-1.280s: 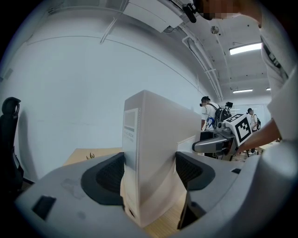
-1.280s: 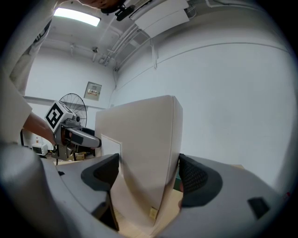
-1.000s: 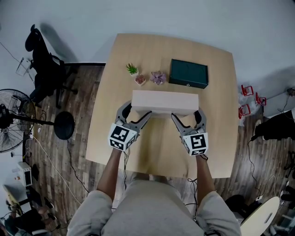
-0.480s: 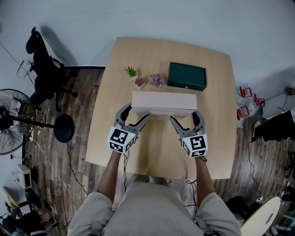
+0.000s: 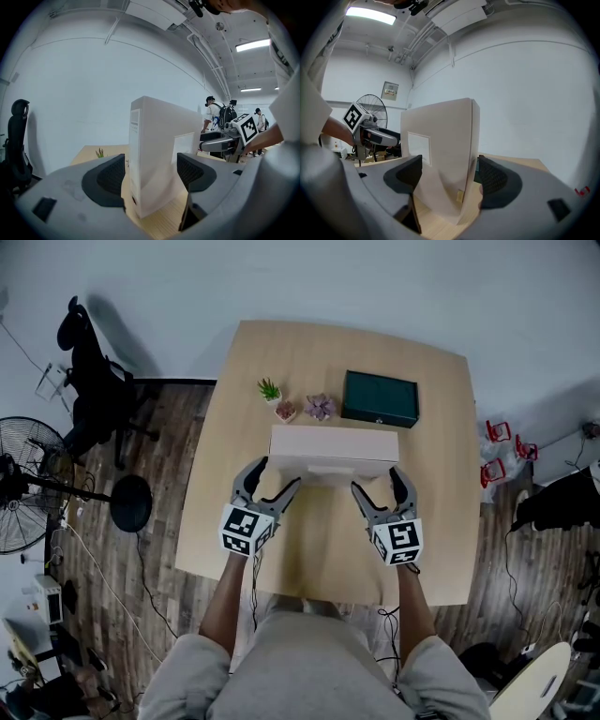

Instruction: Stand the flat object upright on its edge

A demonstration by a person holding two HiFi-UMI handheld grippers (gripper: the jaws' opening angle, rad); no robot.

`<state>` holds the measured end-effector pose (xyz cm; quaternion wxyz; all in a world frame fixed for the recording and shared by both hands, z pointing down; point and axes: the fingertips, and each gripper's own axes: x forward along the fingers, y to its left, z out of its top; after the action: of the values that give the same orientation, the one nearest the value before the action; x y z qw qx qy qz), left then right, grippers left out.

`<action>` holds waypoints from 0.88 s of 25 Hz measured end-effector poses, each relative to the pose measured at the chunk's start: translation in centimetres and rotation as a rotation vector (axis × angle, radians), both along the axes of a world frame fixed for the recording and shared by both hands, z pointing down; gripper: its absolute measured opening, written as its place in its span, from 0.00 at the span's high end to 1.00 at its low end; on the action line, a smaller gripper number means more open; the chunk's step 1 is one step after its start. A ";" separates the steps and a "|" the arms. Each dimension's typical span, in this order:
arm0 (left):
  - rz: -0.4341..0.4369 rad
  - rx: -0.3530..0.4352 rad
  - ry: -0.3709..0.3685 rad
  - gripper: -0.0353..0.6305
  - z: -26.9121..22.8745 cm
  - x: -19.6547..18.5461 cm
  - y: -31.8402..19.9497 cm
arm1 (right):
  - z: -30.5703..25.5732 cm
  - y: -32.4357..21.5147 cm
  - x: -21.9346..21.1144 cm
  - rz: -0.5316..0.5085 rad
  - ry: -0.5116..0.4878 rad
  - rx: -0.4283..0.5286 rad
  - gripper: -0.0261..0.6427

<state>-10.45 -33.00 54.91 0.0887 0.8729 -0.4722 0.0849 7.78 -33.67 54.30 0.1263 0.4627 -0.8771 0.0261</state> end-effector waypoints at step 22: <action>-0.039 -0.033 0.003 0.86 0.8 0.9 6.2 | 1.7 6.0 1.8 0.029 -0.005 -0.087 0.88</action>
<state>-9.58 -26.80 55.74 0.1052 0.8620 -0.4876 0.0897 9.60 -27.67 56.00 0.1438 0.4692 -0.8687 0.0673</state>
